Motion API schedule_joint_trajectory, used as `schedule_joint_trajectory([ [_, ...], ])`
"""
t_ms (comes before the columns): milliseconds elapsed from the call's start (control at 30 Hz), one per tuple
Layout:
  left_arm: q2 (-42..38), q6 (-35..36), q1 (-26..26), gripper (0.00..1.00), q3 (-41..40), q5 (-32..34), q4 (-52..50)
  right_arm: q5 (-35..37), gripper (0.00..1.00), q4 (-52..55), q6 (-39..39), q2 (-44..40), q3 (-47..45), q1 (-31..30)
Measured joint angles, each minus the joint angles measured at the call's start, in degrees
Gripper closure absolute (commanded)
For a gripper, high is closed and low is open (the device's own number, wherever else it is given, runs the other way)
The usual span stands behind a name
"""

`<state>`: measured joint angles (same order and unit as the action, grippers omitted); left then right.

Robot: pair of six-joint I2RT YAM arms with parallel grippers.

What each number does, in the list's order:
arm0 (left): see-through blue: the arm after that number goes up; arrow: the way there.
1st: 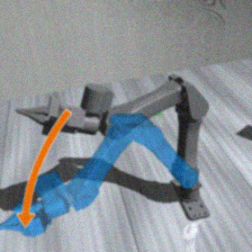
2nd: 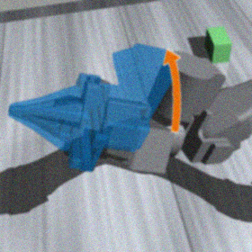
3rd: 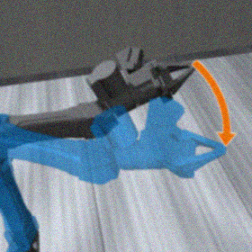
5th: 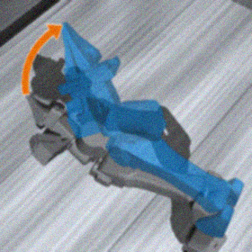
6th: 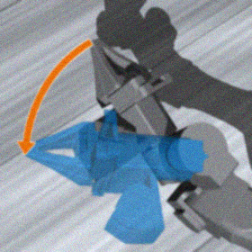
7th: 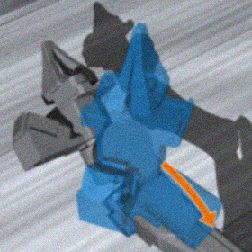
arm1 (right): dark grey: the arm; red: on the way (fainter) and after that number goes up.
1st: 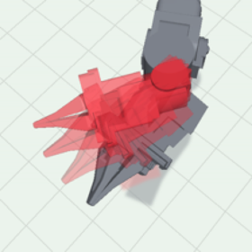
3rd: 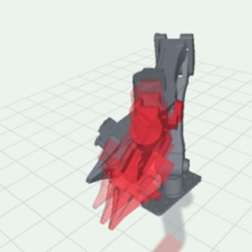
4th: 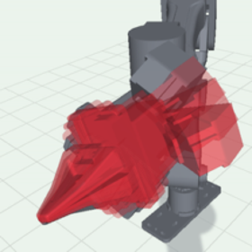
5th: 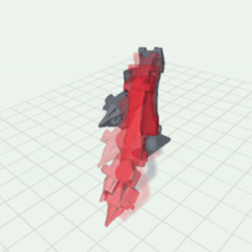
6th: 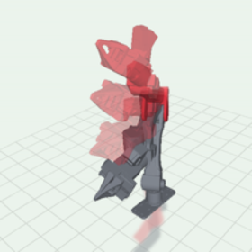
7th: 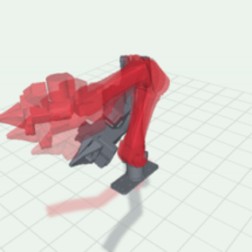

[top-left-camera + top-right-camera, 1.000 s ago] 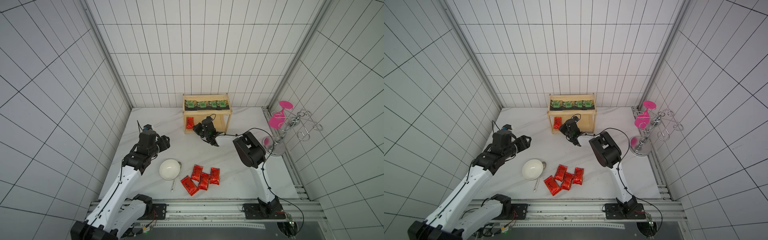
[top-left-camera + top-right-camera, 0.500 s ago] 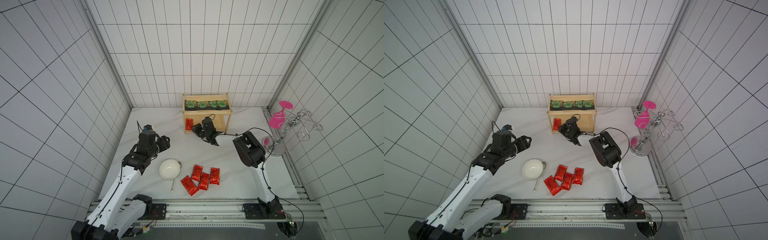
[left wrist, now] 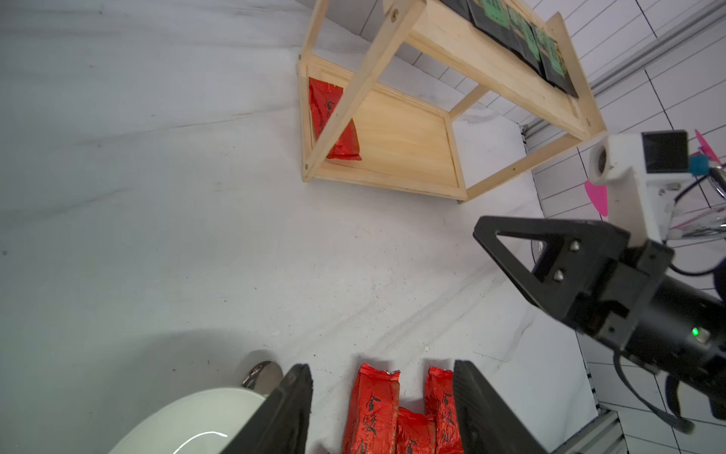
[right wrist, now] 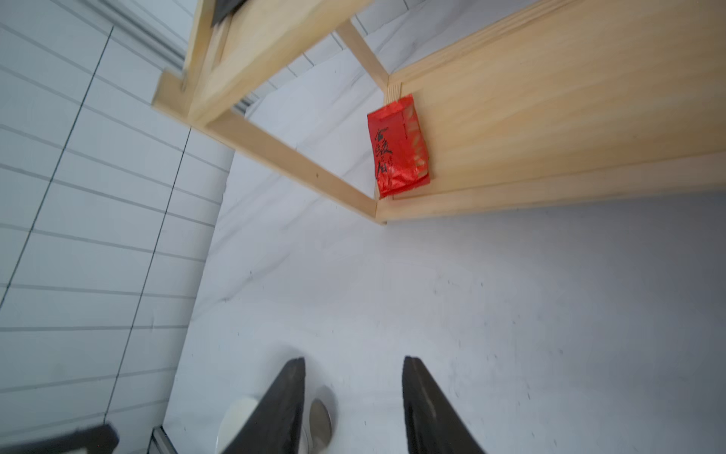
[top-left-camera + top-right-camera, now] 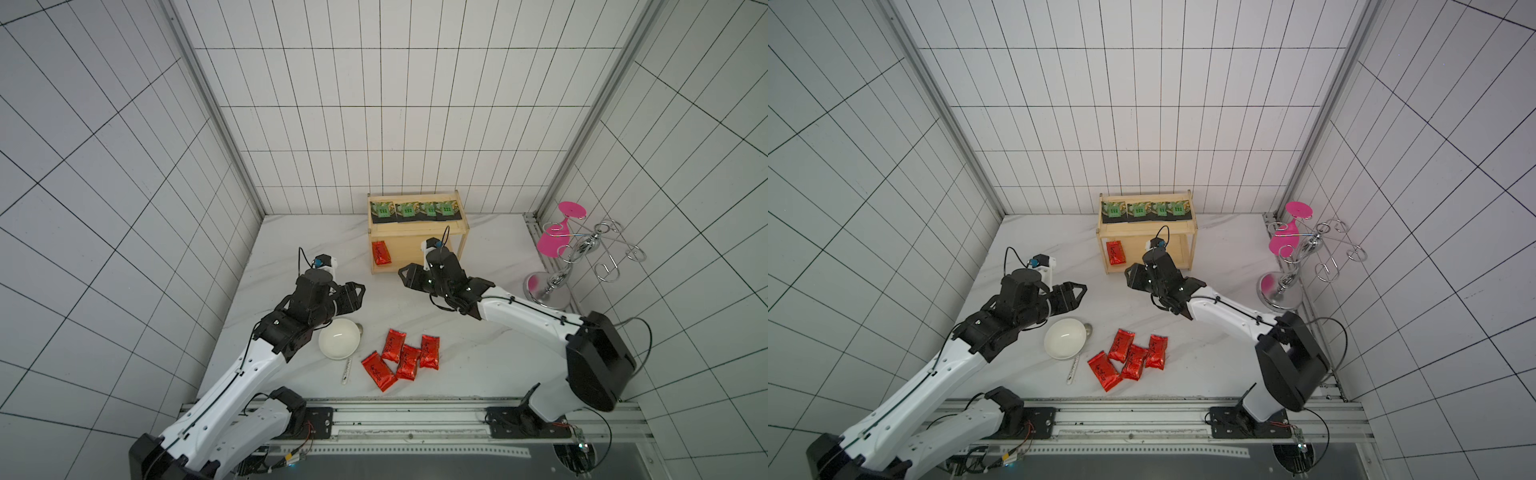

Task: Place the tea bags on the shelf by color
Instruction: Move the tea bag to the center of the board.

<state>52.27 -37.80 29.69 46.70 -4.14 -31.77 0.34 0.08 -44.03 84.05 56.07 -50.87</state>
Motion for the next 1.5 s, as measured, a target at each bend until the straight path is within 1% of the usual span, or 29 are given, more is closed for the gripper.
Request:
schedule_joint_trajectory([
  [67, 0.8, -0.2, 1.0, 0.38, -0.4, 1.0, 0.5, 2.0, 0.53, 0.9, 1.2, -3.6, -5.1, -2.5],
  [100, 1.3, -0.2, 1.0, 0.38, -0.5, 1.7, 0.7, 2.4, 0.54, 1.6, 1.6, -3.4, -5.9, -2.5],
  [200, 2.7, 0.0, 1.0, 0.37, -0.5, 3.5, 0.8, 4.2, 0.53, 3.1, 3.2, 0.6, -6.2, -1.7],
  [267, 3.1, 0.2, 1.0, 0.37, -0.5, 4.0, 0.8, 5.7, 0.53, 2.9, 4.2, 1.2, -7.6, -2.4],
  [333, 3.6, 0.2, 1.0, 0.37, -0.5, 3.9, 0.9, 7.3, 0.53, 3.8, 5.0, -0.1, -9.4, -4.2],
  [400, 4.4, 0.1, 1.3, 0.37, -0.5, 3.4, 1.1, 9.8, 0.5, 6.1, 5.6, -2.9, -11.6, -7.3],
  [467, 5.6, -0.2, 2.3, 0.37, -0.5, 3.0, 1.2, 12.8, 0.46, 9.4, 5.6, -7.1, -14.1, -11.6],
  [567, 7.2, -0.6, 4.6, 0.37, -0.8, 3.0, 1.4, 16.1, 0.32, 13.7, 4.3, -11.9, -16.5, -17.6],
  [633, 7.8, -1.0, 5.7, 0.36, -1.0, 2.9, 1.6, 18.0, 0.25, 16.2, 3.4, -13.0, -17.1, -20.6],
  [667, 8.1, -1.3, 6.1, 0.36, -1.2, 2.9, 1.8, 18.8, 0.22, 17.2, 3.0, -13.0, -17.3, -21.7],
  [733, 8.5, -1.7, 6.5, 0.35, -1.2, 2.8, 2.2, 19.7, 0.21, 18.6, 2.5, -12.4, -17.3, -22.9],
  [900, 9.2, -1.9, 6.6, 0.35, -1.2, 2.8, 2.5, 20.4, 0.22, 19.3, 1.3, -9.8, -17.9, -24.2],
  [1100, 9.4, -2.1, 6.6, 0.35, -1.2, 2.8, 2.8, 20.3, 0.31, 19.1, -0.5, -9.8, -21.8, -24.5],
  [1267, 10.2, -2.3, 6.6, 0.34, -1.2, 2.7, 3.6, 20.4, 0.33, 18.9, -0.8, -10.5, -23.7, -24.5],
  [1367, 10.7, -2.3, 6.6, 0.34, -1.2, 2.7, 3.7, 20.2, 0.37, 18.4, -0.7, -10.9, -24.3, -23.6],
  [1500, 11.2, -2.4, 6.6, 0.34, -1.2, 2.6, 3.8, 19.6, 0.41, 16.9, 0.4, -11.5, -25.1, -20.2],
])
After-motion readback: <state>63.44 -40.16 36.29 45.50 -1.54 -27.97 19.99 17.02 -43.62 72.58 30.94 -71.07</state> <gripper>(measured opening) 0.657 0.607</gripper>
